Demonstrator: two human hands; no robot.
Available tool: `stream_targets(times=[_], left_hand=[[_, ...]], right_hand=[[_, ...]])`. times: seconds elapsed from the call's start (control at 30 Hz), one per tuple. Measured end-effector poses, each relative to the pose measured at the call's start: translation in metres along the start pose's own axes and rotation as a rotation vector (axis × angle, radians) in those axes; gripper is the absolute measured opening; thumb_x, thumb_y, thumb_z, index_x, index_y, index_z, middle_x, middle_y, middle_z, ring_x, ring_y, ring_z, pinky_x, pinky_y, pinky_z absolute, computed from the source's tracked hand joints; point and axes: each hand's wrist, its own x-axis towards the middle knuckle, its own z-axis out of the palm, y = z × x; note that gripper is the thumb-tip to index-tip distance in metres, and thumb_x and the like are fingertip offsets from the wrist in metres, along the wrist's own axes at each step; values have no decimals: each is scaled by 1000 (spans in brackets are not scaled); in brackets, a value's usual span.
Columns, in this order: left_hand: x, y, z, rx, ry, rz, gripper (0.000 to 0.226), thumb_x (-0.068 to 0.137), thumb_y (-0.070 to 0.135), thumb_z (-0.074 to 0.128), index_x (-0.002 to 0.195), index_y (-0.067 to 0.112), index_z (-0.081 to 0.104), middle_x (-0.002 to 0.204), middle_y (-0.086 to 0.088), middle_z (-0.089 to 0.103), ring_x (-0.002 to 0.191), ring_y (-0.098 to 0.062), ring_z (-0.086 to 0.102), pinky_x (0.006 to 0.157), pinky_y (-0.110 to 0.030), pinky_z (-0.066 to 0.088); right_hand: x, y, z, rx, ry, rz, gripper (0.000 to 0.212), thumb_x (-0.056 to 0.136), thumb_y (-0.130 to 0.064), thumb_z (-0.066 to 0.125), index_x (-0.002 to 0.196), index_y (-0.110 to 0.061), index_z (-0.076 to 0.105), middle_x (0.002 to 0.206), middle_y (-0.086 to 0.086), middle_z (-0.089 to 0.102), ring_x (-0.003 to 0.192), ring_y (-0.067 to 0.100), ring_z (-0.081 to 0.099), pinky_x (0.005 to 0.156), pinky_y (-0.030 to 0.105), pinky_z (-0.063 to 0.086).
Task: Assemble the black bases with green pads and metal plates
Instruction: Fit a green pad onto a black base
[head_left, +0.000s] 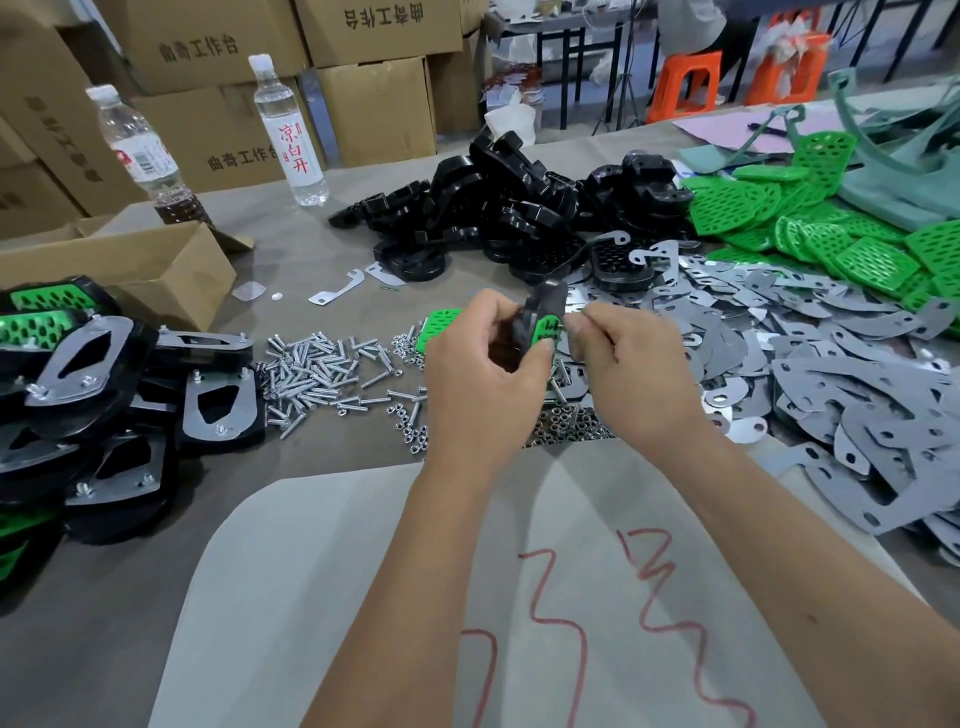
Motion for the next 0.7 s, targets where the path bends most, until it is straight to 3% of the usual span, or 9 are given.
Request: stream_targets(times=[0.07, 0.1, 0.2, 0.27, 0.37, 0.47, 0.57, 0.7], left_hand=[[-2, 3, 4, 32, -10, 39, 21, 80, 8, 78, 83, 14, 57, 74, 5, 68, 71, -21, 65, 68, -42, 54], [-3, 4, 6, 33, -4, 48, 22, 80, 9, 77, 83, 15, 56, 73, 5, 67, 70, -21, 64, 67, -42, 54], [-2, 4, 6, -31, 18, -4, 18, 80, 15, 75, 85, 13, 58, 71, 2, 67, 68, -22, 64, 63, -41, 54], [0, 3, 2, -145, -4, -129, 16, 79, 18, 75, 87, 11, 62, 74, -5, 71, 71, -26, 69, 66, -49, 58], [3, 3, -3, -329, -17, -300, 11, 81, 11, 77, 89, 12, 69, 80, -7, 75, 76, -29, 71, 74, -63, 60], [3, 6, -1, -504, -17, -363, 9, 82, 9, 77, 86, 16, 73, 80, -8, 75, 75, -25, 70, 76, -57, 62], [3, 6, 3, -494, 6, -339, 9, 80, 18, 76, 85, 26, 78, 82, -2, 77, 78, -17, 71, 76, -45, 61], [7, 1, 2, -292, -12, -225, 17, 88, 27, 72, 103, 22, 79, 97, 2, 79, 92, -19, 74, 86, -42, 61]], right_hand=[[-1, 0, 2, 210, -20, 204, 45, 107, -19, 51, 62, -14, 51, 48, -6, 39, 47, 18, 34, 53, 30, 26], [-2, -1, 0, 182, -10, 177, 45, 108, -19, 50, 64, -12, 51, 49, -5, 39, 47, 19, 34, 53, 31, 26], [-1, -6, -5, -181, 32, -139, 41, 108, -14, 50, 69, -6, 43, 54, 3, 42, 51, 27, 36, 54, 40, 28], [-1, -6, -7, -127, 25, -190, 41, 108, -16, 51, 70, -3, 44, 56, 4, 43, 53, 24, 39, 54, 39, 31], [-1, -2, -5, 189, -14, 41, 45, 104, -39, 58, 78, -2, 54, 58, -5, 43, 54, 11, 38, 51, 29, 32], [2, 2, -11, 509, -192, 321, 50, 92, -68, 60, 99, -19, 69, 70, -7, 60, 55, 11, 51, 45, 22, 37], [2, 5, -14, 679, -321, 296, 48, 94, -63, 58, 115, -23, 74, 105, 4, 78, 88, 21, 76, 62, 30, 57], [2, 2, -11, 728, -203, 309, 42, 101, -50, 56, 120, -17, 73, 117, 7, 76, 112, 25, 73, 94, 50, 59]])
